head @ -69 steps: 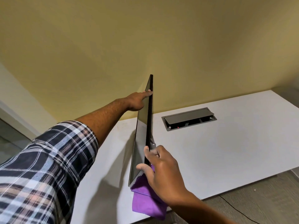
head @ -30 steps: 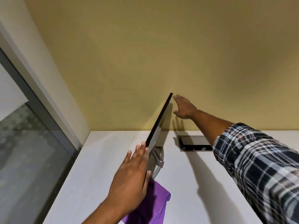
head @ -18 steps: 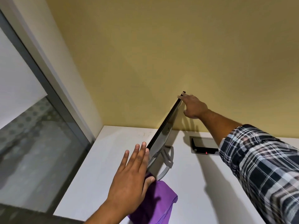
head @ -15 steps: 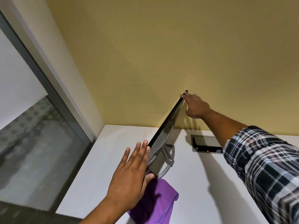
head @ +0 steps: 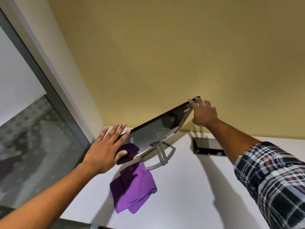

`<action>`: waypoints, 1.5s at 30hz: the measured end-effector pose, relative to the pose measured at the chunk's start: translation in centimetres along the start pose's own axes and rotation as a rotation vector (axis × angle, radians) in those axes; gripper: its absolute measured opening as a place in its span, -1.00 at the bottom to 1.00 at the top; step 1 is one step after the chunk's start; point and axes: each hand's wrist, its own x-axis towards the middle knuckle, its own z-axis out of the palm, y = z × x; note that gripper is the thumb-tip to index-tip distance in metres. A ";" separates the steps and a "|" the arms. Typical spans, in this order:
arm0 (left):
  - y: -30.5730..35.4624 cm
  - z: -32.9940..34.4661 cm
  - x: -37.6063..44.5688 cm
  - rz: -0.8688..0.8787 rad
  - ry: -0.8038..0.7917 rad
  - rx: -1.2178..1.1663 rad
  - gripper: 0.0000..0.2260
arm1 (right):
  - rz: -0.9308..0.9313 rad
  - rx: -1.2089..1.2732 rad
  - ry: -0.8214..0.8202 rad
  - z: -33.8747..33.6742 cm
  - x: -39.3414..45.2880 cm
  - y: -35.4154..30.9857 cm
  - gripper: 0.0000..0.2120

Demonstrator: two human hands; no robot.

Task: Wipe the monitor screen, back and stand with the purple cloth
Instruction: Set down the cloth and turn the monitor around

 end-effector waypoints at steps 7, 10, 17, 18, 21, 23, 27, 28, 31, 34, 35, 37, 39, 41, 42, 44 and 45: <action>-4.9 2.0 2.6 0.038 0.022 0.004 -0.39 | 0.068 -0.062 0.042 0.2 -1.4 -1.1 -0.02; -7.0 2.9 3.6 0.043 0.038 -0.006 -0.40 | 0.098 -0.064 0.054 0.2 -2.4 -1.9 -0.03; -11.0 4.6 6.8 -0.002 0.040 -0.094 -0.36 | 0.165 -0.084 0.099 0.2 -4.7 -4.2 -0.09; -11.5 4.8 7.2 0.002 0.041 -0.098 -0.36 | 0.178 -0.086 0.105 0.2 -5.0 -4.6 -0.09; -12.9 5.4 8.4 0.030 0.041 -0.103 -0.35 | 0.211 -0.099 0.116 0.2 -5.8 -5.5 -0.10; -13.7 5.8 9.3 0.047 0.043 -0.115 -0.35 | 0.229 -0.106 0.120 0.3 -6.3 -6.0 -0.09; -15.0 6.5 11.0 0.079 0.055 -0.128 -0.34 | 0.270 -0.107 0.134 0.4 -6.9 -6.9 -0.07; -15.3 6.7 11.3 0.087 0.057 -0.127 -0.33 | 0.281 -0.107 0.136 0.4 -6.9 -7.2 -0.08; -16.0 7.0 12.2 0.113 0.059 -0.126 -0.34 | 0.318 -0.105 0.139 0.6 -7.3 -8.0 -0.10; -16.6 7.0 13.1 0.125 0.042 -0.126 -0.35 | 0.364 -0.099 0.143 0.9 -7.8 -8.9 -0.10; -16.8 6.9 13.5 0.128 0.032 -0.127 -0.35 | 0.374 -0.104 0.143 0.9 -7.9 -9.1 -0.10; -17.1 6.9 14.2 0.131 0.016 -0.133 -0.36 | 0.384 -0.123 0.136 1.0 -8.1 -9.6 -0.08; -17.3 6.9 14.7 0.132 0.013 -0.137 -0.36 | 0.385 -0.134 0.130 1.0 -8.3 -9.9 -0.05; -17.3 7.0 14.9 0.134 0.012 -0.136 -0.36 | 0.382 -0.132 0.130 0.9 -8.4 -10.0 -0.04; -17.1 7.0 14.8 0.132 0.017 -0.135 -0.35 | 0.380 -0.128 0.132 0.9 -8.5 -9.9 -0.04; -16.8 7.1 14.6 0.121 0.032 -0.144 -0.33 | 0.379 -0.114 0.140 1.0 -8.4 -9.7 -0.03; -16.4 7.0 14.3 0.118 0.039 -0.158 -0.33 | 0.383 -0.100 0.147 1.1 -8.4 -9.6 -0.03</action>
